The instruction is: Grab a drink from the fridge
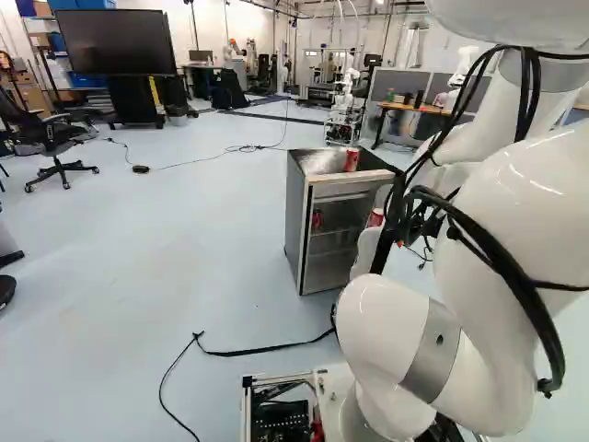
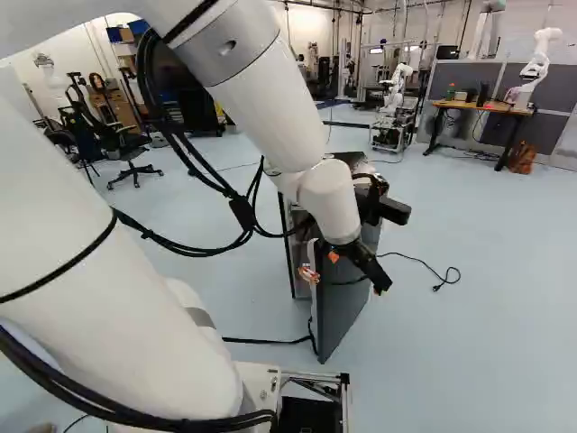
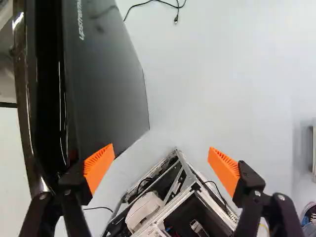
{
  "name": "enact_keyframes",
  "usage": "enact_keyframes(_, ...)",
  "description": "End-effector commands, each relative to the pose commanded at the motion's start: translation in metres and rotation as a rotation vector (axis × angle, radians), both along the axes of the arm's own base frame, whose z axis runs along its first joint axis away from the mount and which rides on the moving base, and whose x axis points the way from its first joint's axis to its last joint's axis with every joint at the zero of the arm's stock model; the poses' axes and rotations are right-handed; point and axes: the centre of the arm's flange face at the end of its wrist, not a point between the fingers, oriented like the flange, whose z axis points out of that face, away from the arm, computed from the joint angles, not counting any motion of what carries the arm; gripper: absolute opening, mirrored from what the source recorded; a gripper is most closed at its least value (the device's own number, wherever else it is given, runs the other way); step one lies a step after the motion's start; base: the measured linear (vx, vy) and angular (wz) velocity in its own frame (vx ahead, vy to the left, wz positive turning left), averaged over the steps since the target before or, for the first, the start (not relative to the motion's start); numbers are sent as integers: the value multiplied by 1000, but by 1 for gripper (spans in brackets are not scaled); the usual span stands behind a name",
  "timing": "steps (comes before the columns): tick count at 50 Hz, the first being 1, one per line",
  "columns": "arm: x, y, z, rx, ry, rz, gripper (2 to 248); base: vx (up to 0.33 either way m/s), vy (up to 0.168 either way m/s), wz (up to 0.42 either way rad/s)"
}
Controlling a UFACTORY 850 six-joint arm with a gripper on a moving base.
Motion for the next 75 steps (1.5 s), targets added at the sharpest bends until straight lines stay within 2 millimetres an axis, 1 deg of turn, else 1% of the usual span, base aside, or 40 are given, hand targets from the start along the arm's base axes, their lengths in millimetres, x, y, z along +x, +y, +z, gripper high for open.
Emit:
enact_keyframes(21,24,33,1,-25,-16,137,247,0,0,0)
enact_keyframes(52,69,74,7,-118,-121,350,247,0,0,0)
enact_keyframes(75,98,107,8,-129,-147,475,247,0,0,0)
